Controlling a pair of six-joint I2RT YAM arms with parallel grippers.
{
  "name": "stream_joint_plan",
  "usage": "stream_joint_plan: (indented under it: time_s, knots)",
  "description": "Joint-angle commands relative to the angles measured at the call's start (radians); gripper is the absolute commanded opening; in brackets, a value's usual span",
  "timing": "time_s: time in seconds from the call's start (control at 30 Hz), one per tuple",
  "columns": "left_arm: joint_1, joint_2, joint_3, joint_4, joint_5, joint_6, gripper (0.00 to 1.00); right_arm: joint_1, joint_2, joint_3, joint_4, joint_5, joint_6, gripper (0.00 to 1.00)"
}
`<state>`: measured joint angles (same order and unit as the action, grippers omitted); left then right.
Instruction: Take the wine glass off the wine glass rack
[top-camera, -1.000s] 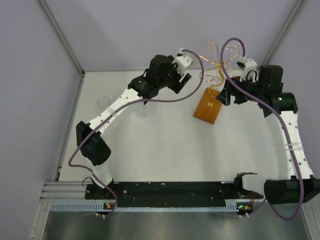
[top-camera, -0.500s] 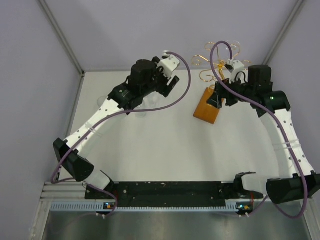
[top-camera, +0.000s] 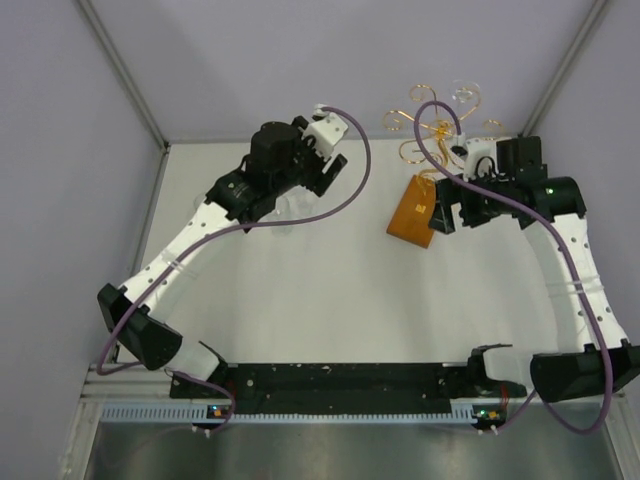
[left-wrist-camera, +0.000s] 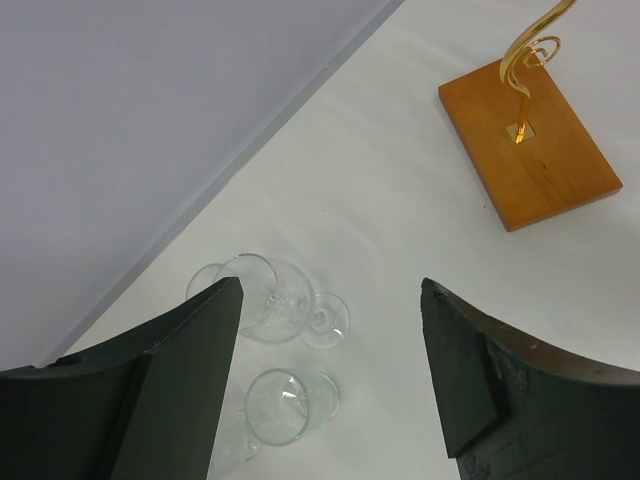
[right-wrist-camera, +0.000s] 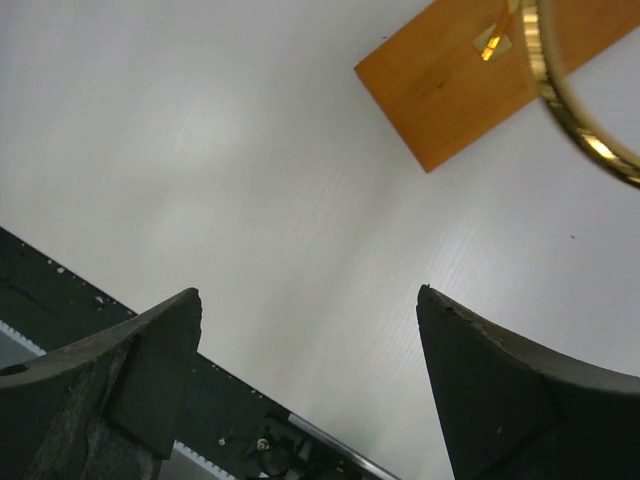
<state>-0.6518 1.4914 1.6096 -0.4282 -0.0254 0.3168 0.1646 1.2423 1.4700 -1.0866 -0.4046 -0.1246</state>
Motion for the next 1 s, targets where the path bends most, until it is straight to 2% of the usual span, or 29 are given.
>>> stream_joint_plan:
  time_s: [0.0, 0.2, 0.57, 0.77, 0.97]
  knots:
    - [0.018, -0.053, -0.019, 0.035, -0.001, 0.004, 0.77, -0.042, 0.003, 0.166, -0.13, 0.124, -0.067, 0.88]
    - [0.03, -0.06, -0.028, 0.042, 0.015, -0.01, 0.77, -0.048, 0.092, 0.311, -0.125, 0.162, -0.075, 0.89]
    - [0.052, -0.086, -0.053, 0.045, 0.021, -0.024, 0.77, -0.05, 0.235, 0.443, -0.091, 0.175, -0.079, 0.89]
    - [0.066, -0.095, -0.073, 0.046, 0.021, -0.039, 0.77, -0.02, 0.232, 0.449, -0.102, 0.155, -0.095, 0.86]
    - [0.067, -0.103, -0.082, 0.045, 0.051, -0.041, 0.77, 0.056, 0.2, 0.383, -0.121, 0.129, -0.066, 0.86]
